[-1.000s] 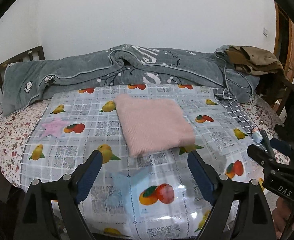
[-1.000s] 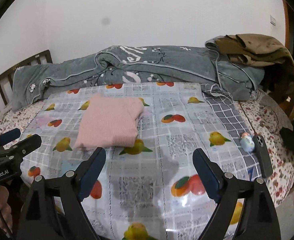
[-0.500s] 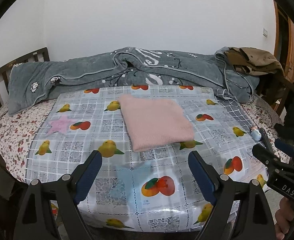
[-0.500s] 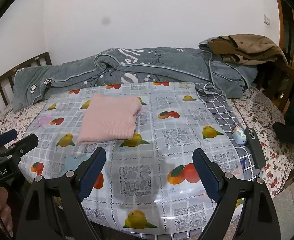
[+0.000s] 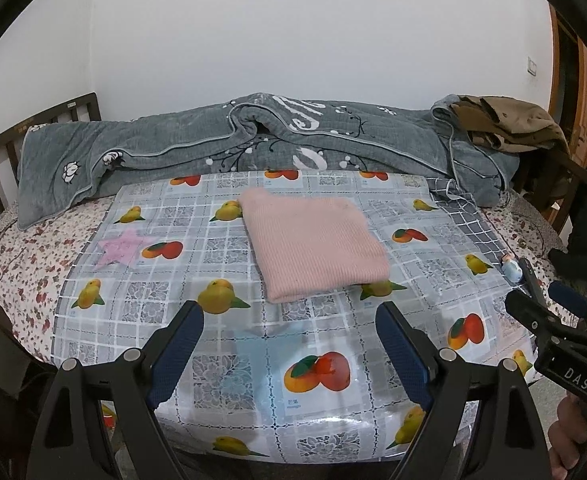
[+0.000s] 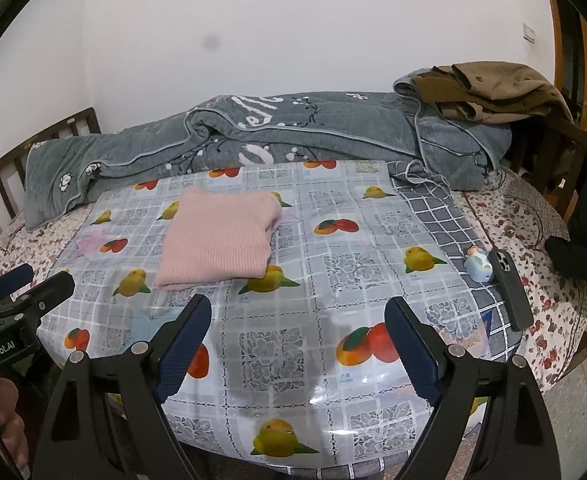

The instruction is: Fold small clothes

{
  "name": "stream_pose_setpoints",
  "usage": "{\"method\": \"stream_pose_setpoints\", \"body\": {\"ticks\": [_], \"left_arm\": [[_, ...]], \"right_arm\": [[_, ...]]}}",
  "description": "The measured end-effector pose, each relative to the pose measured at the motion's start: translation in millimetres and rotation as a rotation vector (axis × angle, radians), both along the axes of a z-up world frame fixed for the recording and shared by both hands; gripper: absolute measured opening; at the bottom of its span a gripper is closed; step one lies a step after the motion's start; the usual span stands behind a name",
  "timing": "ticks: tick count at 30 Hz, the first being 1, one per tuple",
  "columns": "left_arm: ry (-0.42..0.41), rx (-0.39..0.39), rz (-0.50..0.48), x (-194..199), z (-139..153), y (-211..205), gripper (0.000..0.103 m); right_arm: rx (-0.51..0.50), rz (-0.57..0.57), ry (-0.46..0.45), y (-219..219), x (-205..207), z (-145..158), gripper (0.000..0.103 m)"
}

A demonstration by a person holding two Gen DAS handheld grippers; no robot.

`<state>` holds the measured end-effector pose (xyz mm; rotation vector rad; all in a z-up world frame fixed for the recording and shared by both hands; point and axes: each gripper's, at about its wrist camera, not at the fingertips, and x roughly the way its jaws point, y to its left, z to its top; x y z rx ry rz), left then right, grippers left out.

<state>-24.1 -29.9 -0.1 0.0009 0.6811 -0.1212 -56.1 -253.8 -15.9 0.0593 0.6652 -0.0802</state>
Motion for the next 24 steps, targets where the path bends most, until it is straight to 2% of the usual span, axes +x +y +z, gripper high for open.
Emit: {"method": "stream_pose_setpoints", "body": {"ticks": [24], "left_arm": [[-0.003,0.004,0.0,-1.4,2.0,-1.0,0.088]], "right_arm": [[0.017,-0.002,0.001,2.8,-0.7,1.8,0.087]]}}
